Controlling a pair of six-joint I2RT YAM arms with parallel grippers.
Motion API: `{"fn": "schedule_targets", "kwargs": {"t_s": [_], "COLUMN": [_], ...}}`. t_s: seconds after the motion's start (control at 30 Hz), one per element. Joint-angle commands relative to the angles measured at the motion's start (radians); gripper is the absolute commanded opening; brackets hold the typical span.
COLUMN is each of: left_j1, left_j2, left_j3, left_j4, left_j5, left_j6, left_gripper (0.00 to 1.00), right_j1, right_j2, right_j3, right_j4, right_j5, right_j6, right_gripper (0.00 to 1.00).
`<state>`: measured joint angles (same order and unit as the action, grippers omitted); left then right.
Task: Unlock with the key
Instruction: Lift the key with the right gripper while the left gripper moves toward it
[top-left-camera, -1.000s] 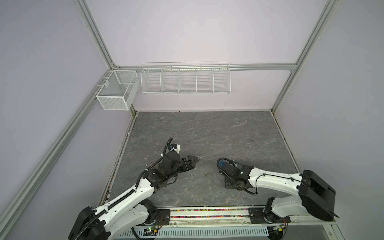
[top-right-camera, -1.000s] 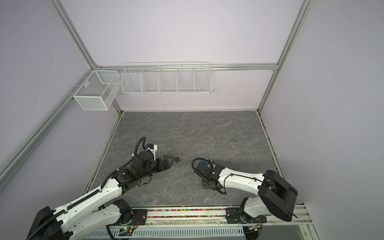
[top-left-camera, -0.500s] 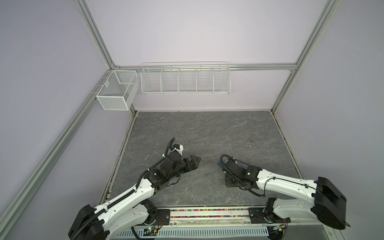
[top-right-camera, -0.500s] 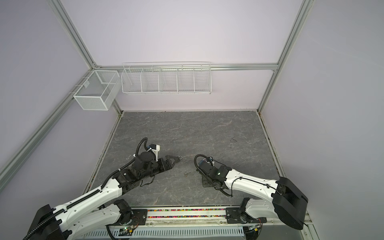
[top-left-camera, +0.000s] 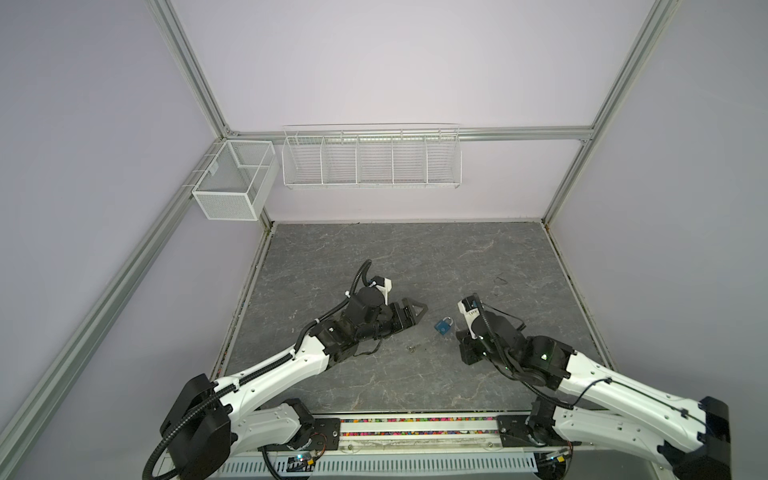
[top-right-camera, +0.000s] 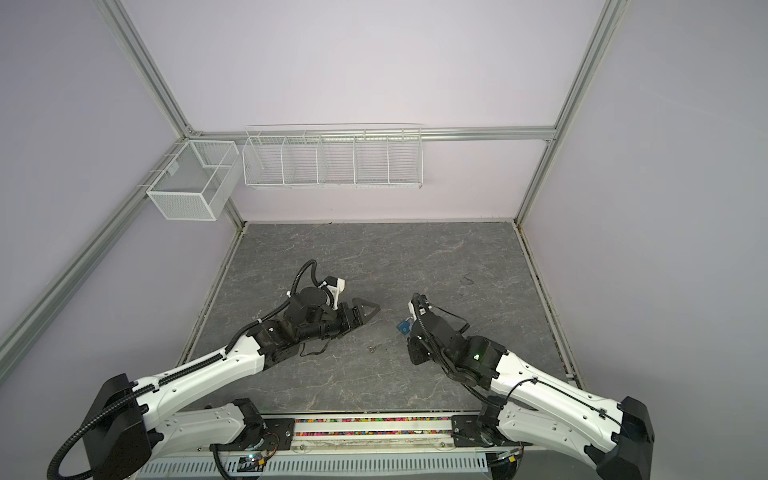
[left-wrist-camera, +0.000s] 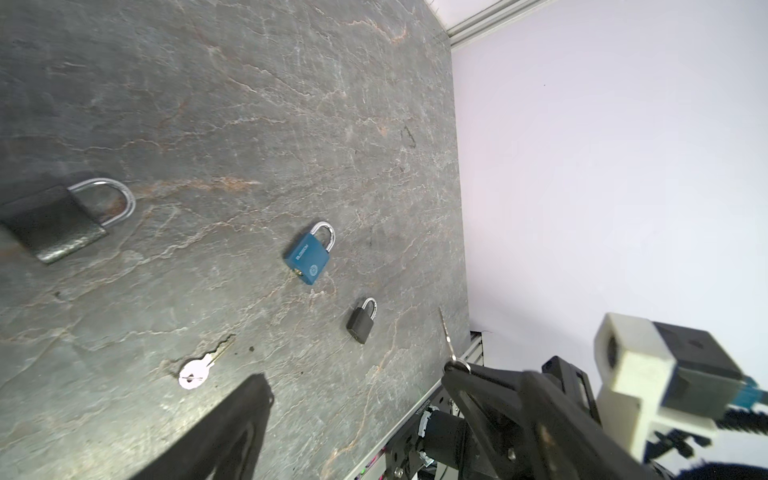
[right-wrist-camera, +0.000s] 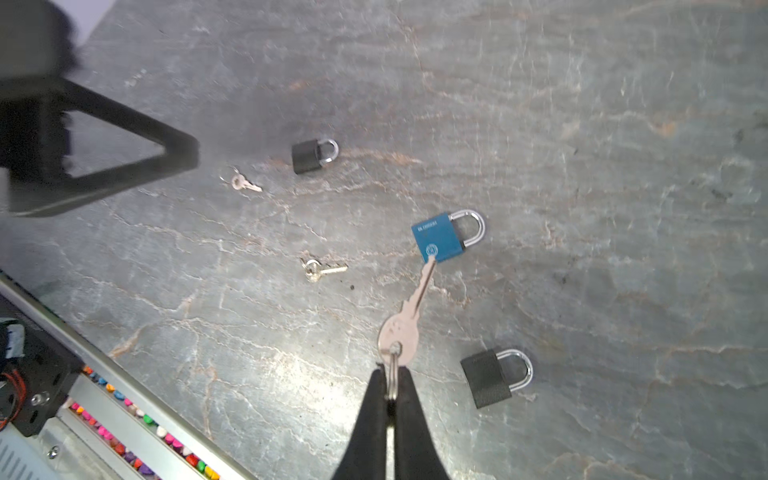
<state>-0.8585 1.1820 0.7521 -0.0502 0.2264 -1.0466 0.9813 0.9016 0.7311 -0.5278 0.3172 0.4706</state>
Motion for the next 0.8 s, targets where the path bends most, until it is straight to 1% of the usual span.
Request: {"fn": "schedule_targets", "kwargs": {"t_s": [0.0,0.07,0.13,0.2,0.3,0.37,0.47,0.57,0.63,0.7,0.73,0.77], "left_j1": [-0.005,-0.005,-0.005,-0.005,-0.005,-0.005,-0.006,-0.006,-0.009,-0.01,-0.01,-0.01], "left_j2": [0.029,0.049,0.067,0.085,0.103,0.112,0.125,0.137,0.146,0.153,0.155,0.159], "left_j3": [0.063,0.084,0.099,0.119,0.139,0.149,0.145,0.149,0.154,0.153,0.151,0.15], "left_j4": [0.009,0.013,0.029,0.025,0.032,0.025,0.059,0.127,0.135,0.145,0.156,0.164], "left_j5": [0.059,0.086,0.11,0.132,0.172,0.177,0.187,0.194,0.181,0.166,0.164,0.162], "left_j6": [0.002,0.007,0.013,0.027,0.04,0.037,0.008,-0.027,-0.029,-0.029,-0.064,-0.07], "left_gripper": [0.9,0.89,0.86,0.82,0.8,0.77,0.75,0.68,0.66,0.62,0.6,0.58], "right_j1": [0.0,0.0,0.003,0.005,0.007,0.009,0.009,0.01,0.01,0.013,0.015,0.015], "right_j2": [-0.024,-0.033,-0.041,-0.046,-0.044,-0.043,-0.024,0.004,0.02,0.031,0.035,0.042], "right_j3": [0.027,0.036,0.031,0.038,0.056,0.06,0.075,0.09,0.101,0.106,0.108,0.11], "right_j4": [0.082,0.107,0.144,0.16,0.169,0.184,0.186,0.183,0.178,0.18,0.18,0.177], "right_j5": [-0.015,-0.034,-0.083,-0.111,-0.123,-0.129,-0.125,-0.126,-0.124,-0.122,-0.121,-0.113], "right_j6": [-0.169,-0.215,-0.27,-0.313,-0.358,-0.385,-0.401,-0.407,-0.409,-0.412,-0.416,-0.418], "right_gripper": [0.06,0.06,0.06,0.06,0.06,0.06,0.06,0.06,0.06,0.06,0.06,0.06]}}
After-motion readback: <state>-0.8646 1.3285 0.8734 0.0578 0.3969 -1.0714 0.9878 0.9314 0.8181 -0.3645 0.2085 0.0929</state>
